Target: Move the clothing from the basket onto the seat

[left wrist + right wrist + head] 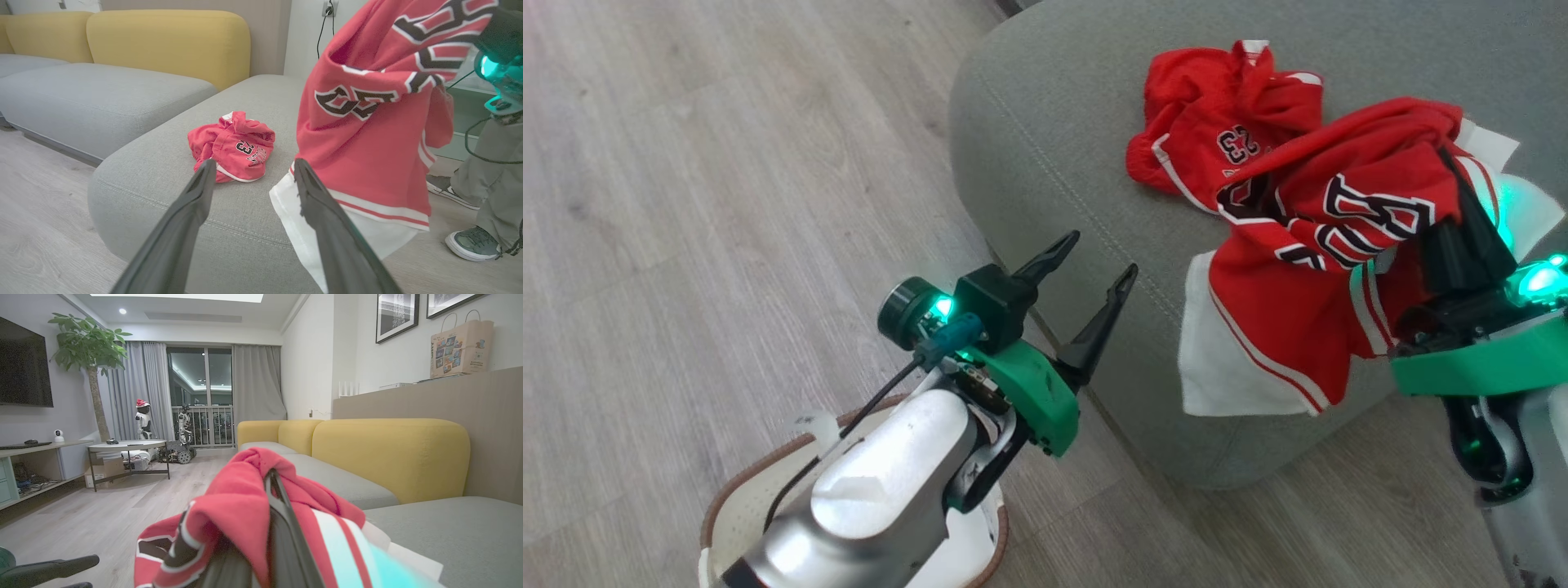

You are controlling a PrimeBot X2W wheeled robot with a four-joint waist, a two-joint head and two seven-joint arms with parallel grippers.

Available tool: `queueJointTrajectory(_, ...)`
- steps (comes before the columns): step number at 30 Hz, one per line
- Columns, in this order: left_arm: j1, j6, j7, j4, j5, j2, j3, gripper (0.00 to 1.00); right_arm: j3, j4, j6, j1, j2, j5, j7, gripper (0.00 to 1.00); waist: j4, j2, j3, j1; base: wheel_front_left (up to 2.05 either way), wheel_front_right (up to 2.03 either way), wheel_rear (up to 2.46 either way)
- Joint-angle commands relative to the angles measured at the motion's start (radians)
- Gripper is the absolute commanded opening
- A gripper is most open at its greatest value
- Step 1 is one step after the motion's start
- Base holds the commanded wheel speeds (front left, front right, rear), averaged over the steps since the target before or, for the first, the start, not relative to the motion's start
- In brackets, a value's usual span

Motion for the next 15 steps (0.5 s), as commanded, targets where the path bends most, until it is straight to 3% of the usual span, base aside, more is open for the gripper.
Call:
queueJointTrajectory(1, -0.056, -0.004, -0.012, -0.019, -0.002, 0.001, 0.032, 1.00, 0.005, -0.044, 0.000, -0.011, -0.018, 0.010, -0.006, 0.00, -0.011, -0.0001, 0.004, 0.0000, 0.00, 0.00, 0.00)
queueJointTrajectory(8, -0.068, -0.010, -0.016, 0.000, -0.005, -0.007, 0.024, 1.00, -0.011, -0.045, 0.000, -0.060, -0.043, 0.021, -0.006, 0.00, -0.009, -0.0001, 0.024, 0.0000, 0.00, 0.00, 0.00)
queueJointTrajectory(15, -0.096, -0.006, -0.011, 0.007, 0.001, -0.018, 0.017, 1.00, 0.006, 0.078, 0.000, -0.240, -0.116, 0.079, -0.006, 0.00, 0.031, -0.0001, 0.081, 0.0000, 0.00, 0.00, 0.00)
